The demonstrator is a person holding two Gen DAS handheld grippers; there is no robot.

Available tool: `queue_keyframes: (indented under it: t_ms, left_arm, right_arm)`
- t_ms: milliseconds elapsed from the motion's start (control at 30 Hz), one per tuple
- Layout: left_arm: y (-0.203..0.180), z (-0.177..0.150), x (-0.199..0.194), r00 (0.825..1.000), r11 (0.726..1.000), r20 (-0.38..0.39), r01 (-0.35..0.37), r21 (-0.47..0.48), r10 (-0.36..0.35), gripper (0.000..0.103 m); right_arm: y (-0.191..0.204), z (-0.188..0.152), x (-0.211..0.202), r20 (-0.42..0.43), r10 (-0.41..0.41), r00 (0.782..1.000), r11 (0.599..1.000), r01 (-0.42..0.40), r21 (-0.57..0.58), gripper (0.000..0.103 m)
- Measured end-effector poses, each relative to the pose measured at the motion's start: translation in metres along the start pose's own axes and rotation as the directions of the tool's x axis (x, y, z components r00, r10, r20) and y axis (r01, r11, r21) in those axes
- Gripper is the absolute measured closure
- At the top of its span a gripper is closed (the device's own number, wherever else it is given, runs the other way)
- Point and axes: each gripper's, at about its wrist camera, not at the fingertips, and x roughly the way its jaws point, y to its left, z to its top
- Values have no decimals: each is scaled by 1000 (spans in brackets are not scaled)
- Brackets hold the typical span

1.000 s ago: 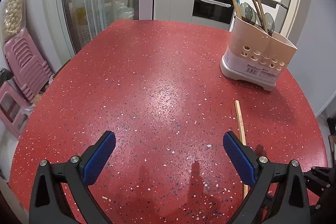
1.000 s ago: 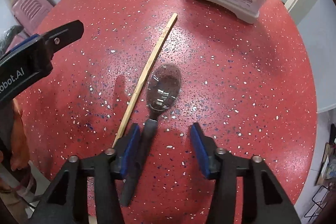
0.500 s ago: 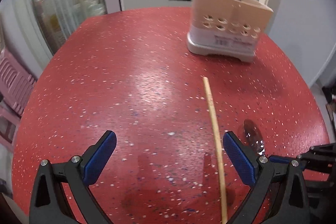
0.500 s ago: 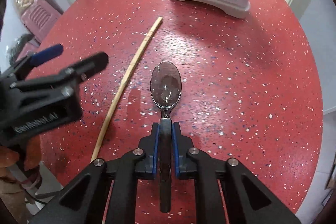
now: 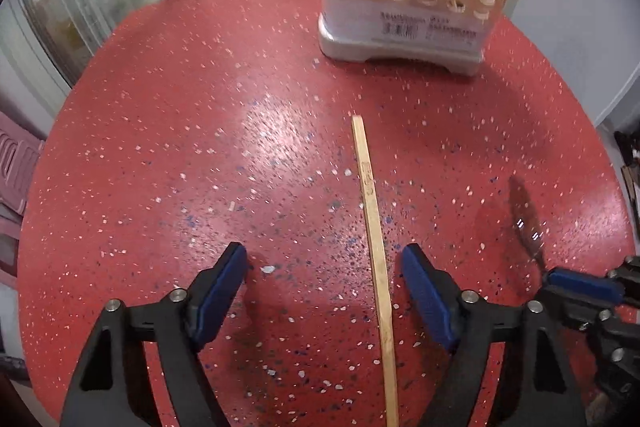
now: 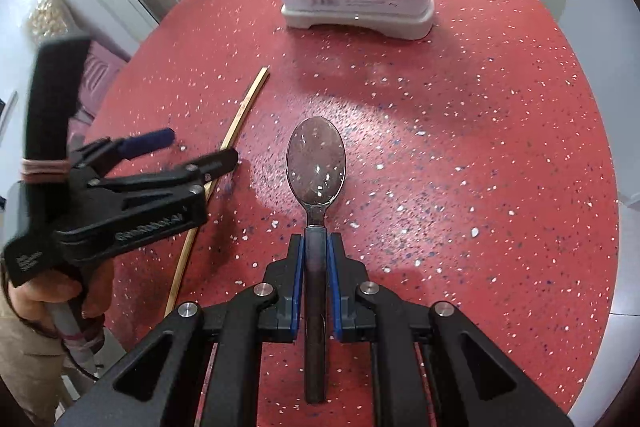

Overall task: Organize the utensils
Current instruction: 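Grasp the dark spoon handle with the right tool while the left tool grasps the wooden chopstick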

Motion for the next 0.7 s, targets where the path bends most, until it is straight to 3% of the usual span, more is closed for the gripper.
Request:
queue_keyframes:
  t_ms: [367,467,567,633,700]
  left_arm:
    - [-11,15,8,998,1000,-59,26,16,-25,6]
    - [-13,16,6,998,999,-59,40,36,-38,15]
    - [-22,19,5,997,996,-59,57,63,-53,32]
    - [-31,17,2,997,994,-52,60,91,-56,63]
    - [-35,17,1,998,993,-49,51,102,-46,66]
  right_arm:
    - [-9,-3,-14,21,62,998,998,-62,13,91]
    - [-15,-5,-21,26,76,997,997,-77,13,91]
    - [-19,-6,-27,34,87,996,996,-87,17,91]
    - [-23,-7,-30,37,92,995,995,-93,22,91]
    - [-26,-7,-32,40,97,995,995,-98,26,91]
